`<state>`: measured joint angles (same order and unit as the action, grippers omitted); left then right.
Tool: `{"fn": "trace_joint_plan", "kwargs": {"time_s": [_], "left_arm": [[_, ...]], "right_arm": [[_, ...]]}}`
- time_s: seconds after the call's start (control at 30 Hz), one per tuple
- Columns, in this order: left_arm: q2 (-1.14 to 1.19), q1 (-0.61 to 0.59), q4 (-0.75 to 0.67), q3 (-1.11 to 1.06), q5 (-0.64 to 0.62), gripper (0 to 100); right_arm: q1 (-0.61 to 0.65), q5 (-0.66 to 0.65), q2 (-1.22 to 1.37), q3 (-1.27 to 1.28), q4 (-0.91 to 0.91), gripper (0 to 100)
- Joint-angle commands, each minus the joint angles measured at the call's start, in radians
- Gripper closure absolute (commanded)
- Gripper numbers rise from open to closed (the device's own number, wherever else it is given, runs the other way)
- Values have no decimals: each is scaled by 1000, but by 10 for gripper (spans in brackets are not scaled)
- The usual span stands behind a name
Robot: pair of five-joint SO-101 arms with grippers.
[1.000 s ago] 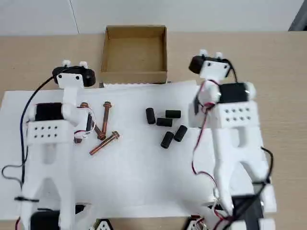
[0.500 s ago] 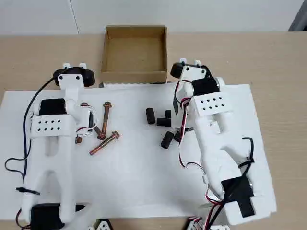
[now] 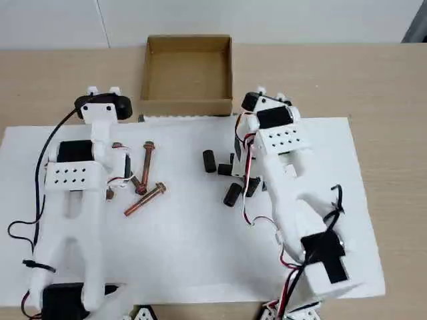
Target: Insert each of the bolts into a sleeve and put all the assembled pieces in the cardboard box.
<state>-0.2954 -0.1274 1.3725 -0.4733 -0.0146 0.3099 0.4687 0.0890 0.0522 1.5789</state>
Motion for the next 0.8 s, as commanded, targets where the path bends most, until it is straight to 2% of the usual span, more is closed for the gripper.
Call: {"fn": "trace_joint_plan", "kwargs": {"time_s": [0.0,0.17,0.77], "left_arm": [[0,3,-18,4,0,994],[0,3,-18,2,0,994],[0,-2,-34,1,2,994]], "right_arm": [[4,17,13,-51,-13,855],[4,17,62,-57,-44,881],[4,17,242,-92,-113,881]]}}
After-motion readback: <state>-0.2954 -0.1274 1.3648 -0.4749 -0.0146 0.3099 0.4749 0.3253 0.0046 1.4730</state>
